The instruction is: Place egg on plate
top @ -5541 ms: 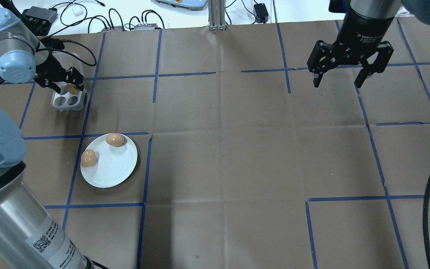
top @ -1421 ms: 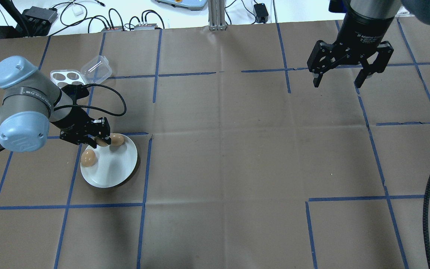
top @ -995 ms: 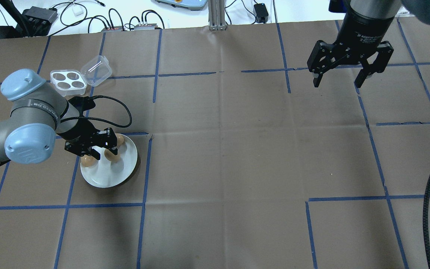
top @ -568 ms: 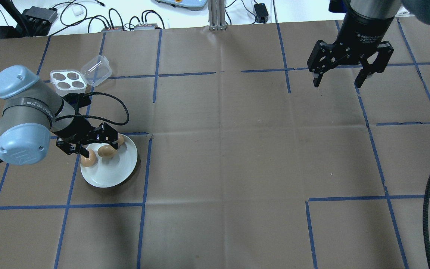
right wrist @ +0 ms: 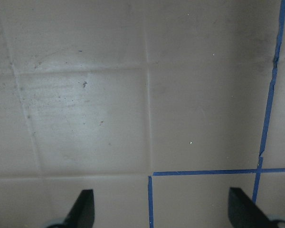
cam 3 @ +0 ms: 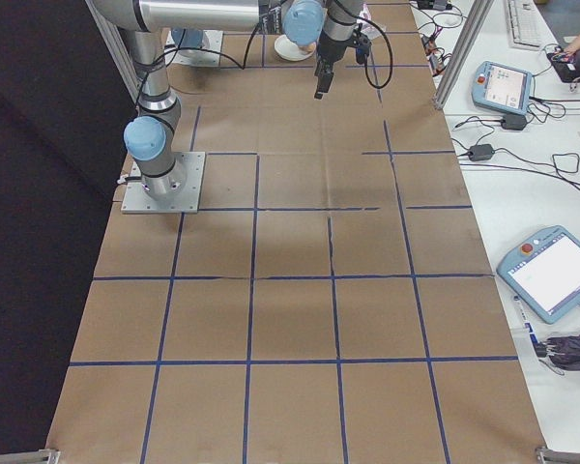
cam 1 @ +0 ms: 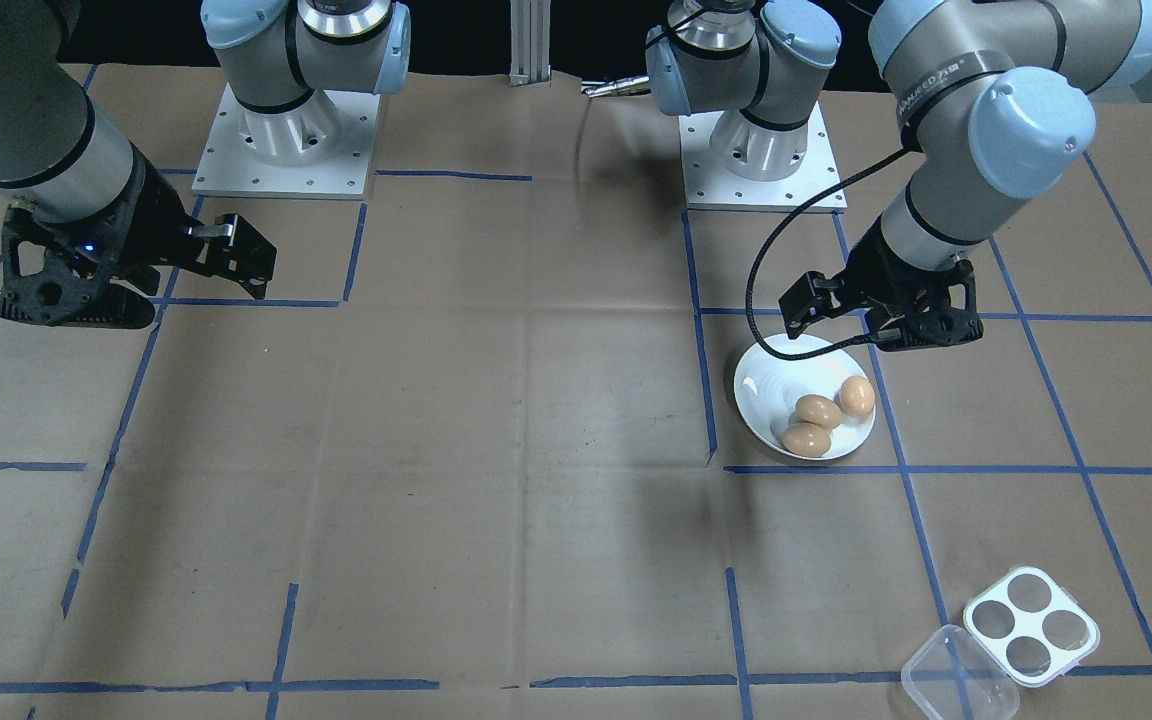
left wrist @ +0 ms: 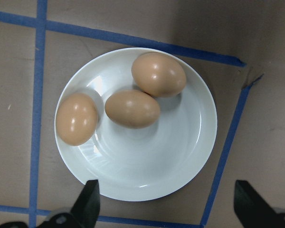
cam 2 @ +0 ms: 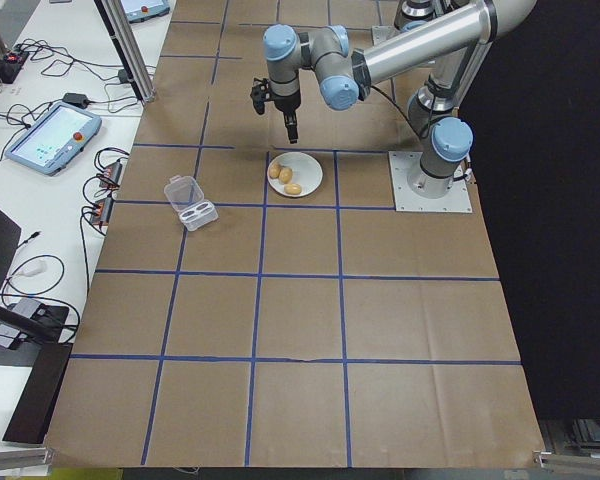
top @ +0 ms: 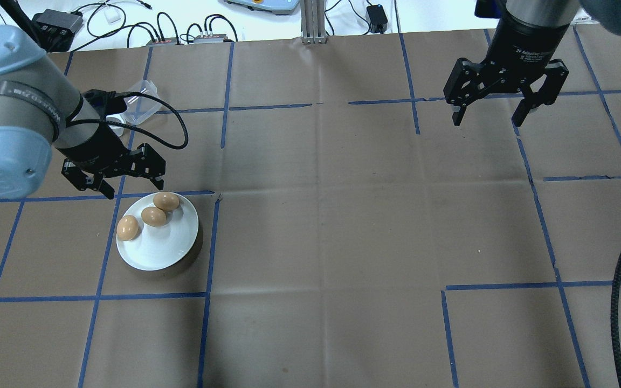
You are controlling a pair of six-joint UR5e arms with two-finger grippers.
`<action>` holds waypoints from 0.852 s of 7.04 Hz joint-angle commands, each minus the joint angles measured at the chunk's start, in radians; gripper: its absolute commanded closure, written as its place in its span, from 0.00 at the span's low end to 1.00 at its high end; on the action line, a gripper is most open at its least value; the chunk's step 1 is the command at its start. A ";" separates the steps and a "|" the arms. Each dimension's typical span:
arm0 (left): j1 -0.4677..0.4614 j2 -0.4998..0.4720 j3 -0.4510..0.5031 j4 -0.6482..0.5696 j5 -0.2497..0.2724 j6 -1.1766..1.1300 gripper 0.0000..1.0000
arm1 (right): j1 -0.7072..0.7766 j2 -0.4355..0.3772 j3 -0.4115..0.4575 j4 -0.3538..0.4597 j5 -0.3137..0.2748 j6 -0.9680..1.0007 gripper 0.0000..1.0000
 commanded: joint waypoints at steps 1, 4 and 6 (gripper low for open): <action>-0.119 0.001 0.124 -0.136 0.012 -0.076 0.00 | 0.000 0.000 0.000 0.000 0.000 0.000 0.00; -0.177 -0.008 0.215 -0.261 0.013 -0.078 0.00 | 0.000 0.002 0.000 0.000 0.000 0.000 0.00; -0.177 -0.016 0.212 -0.249 0.012 -0.075 0.00 | 0.000 0.002 0.000 0.000 0.000 0.000 0.00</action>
